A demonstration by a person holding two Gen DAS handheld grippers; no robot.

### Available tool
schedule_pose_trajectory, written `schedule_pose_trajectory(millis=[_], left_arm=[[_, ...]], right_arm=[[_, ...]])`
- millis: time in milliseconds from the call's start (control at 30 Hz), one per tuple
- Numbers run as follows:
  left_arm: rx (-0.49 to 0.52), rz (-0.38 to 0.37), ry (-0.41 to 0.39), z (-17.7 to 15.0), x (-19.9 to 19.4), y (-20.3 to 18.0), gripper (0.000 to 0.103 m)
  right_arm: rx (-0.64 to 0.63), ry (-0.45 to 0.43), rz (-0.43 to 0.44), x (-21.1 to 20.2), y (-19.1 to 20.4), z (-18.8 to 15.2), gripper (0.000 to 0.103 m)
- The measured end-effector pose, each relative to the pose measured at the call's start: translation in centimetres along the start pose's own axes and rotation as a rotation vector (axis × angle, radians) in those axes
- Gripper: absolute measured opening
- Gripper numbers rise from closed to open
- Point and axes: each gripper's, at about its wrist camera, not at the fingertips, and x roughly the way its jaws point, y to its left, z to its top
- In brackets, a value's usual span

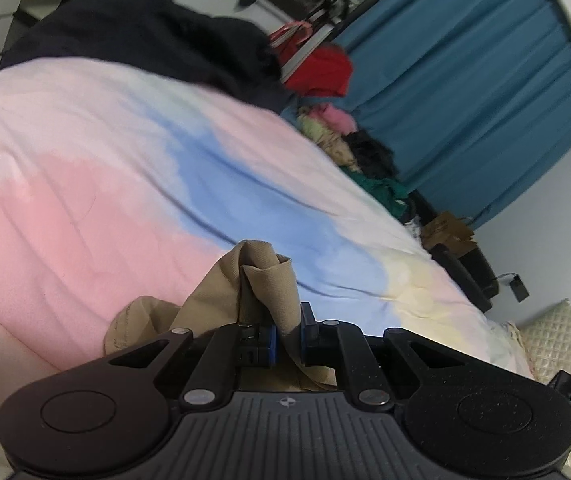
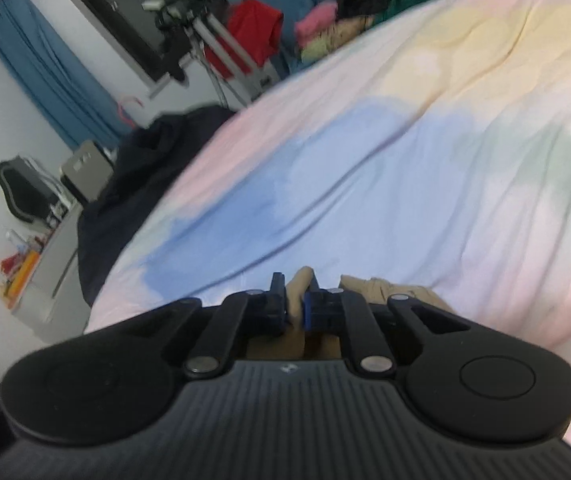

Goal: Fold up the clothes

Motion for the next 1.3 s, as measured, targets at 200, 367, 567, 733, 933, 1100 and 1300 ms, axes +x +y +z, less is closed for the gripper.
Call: schedule_pose_trajectory(millis=[200, 367, 567, 733, 933, 1100, 1300], left_arm=[[0.101, -0.038, -0.068, -0.4, 0.2, -1.7, 0.013], [0.177, 0.055, -0.044, -1.0, 4.9, -1.8, 0.013], [0.229, 0.096, -0.012, -1.7, 5.8, -1.6, 0.024], [0.280, 0.092, -0.088, -1.9, 2.5, -2.3, 0.070], [0.359, 0.158, -0.028, -3.2, 1.8, -2.7, 0.074], [0.438, 0.214, 0.038, -4.4, 3.7, -2.4, 0.074], [0.476, 0.237, 0.051, -5.0, 3.8, -2.2, 0.074]], right_arm=[[0.001, -0.111, -0.017, -1.8, 0.5, 1.2, 0.011], [0.005, -0.081, -0.100, 2.9, -0.1, 1.4, 0.013], [-0.089, -0.073, -0.076, 2.5, 1.4, 1.4, 0.081], [-0.158, -0.181, 0.010, -2.0, 3.7, 0.8, 0.089], [-0.210, -0.059, 0.010, -1.9, 3.6, -0.6, 0.058], [-0.198, 0.077, -0.055, 2.0, 2.6, -1.6, 0.043], [-0.221, 0.115, -0.103, 3.3, 1.8, -2.7, 0.039]])
